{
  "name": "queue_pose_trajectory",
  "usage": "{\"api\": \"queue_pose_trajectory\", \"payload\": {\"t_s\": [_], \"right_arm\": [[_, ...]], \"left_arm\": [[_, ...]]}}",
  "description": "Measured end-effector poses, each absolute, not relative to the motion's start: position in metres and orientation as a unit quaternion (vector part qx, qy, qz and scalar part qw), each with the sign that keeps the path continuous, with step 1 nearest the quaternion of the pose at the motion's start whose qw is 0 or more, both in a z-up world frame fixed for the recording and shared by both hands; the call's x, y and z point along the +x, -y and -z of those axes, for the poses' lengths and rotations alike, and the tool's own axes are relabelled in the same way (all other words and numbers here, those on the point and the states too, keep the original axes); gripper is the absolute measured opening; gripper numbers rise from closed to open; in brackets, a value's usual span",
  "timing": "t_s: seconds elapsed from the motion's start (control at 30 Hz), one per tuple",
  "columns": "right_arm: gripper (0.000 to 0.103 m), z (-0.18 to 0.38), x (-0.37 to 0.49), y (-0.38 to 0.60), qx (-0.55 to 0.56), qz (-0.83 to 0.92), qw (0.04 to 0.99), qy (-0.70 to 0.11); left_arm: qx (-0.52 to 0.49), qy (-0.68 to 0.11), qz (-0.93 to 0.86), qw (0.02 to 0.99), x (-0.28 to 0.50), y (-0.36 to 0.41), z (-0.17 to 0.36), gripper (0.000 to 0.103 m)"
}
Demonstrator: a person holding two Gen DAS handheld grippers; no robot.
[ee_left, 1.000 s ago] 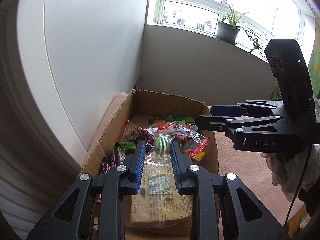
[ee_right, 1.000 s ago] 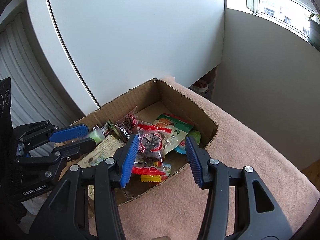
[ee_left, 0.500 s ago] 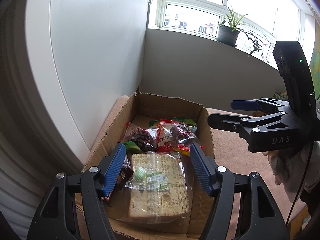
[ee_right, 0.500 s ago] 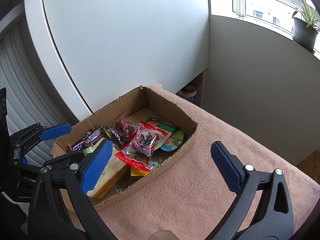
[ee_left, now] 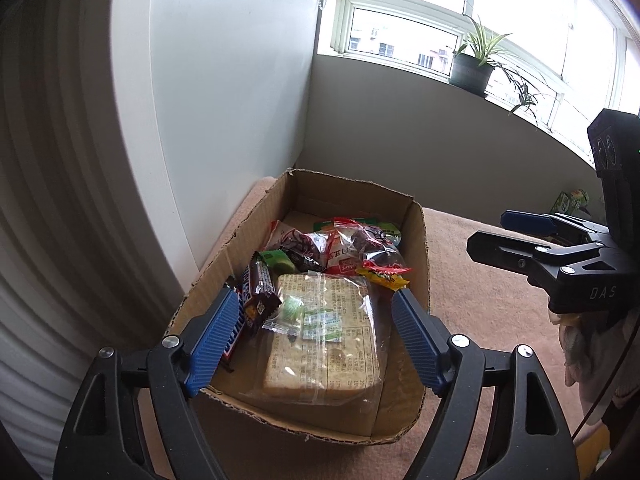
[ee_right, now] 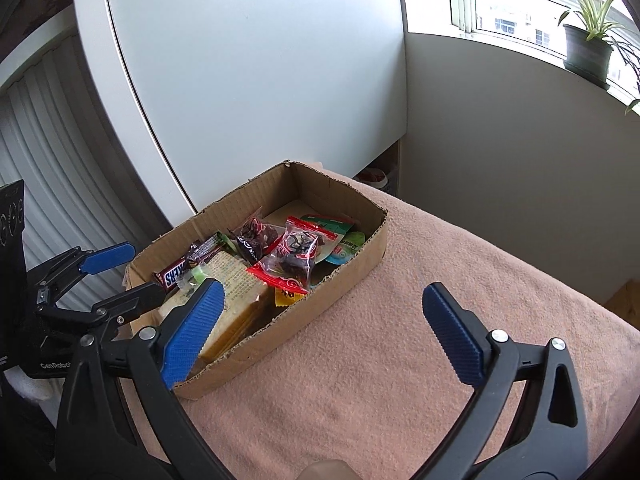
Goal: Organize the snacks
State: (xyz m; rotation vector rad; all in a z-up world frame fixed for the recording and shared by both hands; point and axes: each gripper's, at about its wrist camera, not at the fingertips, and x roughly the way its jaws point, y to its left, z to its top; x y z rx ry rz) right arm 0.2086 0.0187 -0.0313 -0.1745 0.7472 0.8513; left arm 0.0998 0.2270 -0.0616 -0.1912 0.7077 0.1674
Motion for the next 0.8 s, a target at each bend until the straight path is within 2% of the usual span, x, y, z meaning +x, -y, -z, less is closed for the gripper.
{"api": "queue_pose_trajectory", "payload": {"t_s": [0.8], "right_arm": [[0.101, 0.028, 0.128, 0.058, -0.05, -0.349, 0.886, -0.303]], "left_arm": [[-0.094, -0.303, -0.152, 0.936, 0.031, -0.19, 0.052, 0.08]]}}
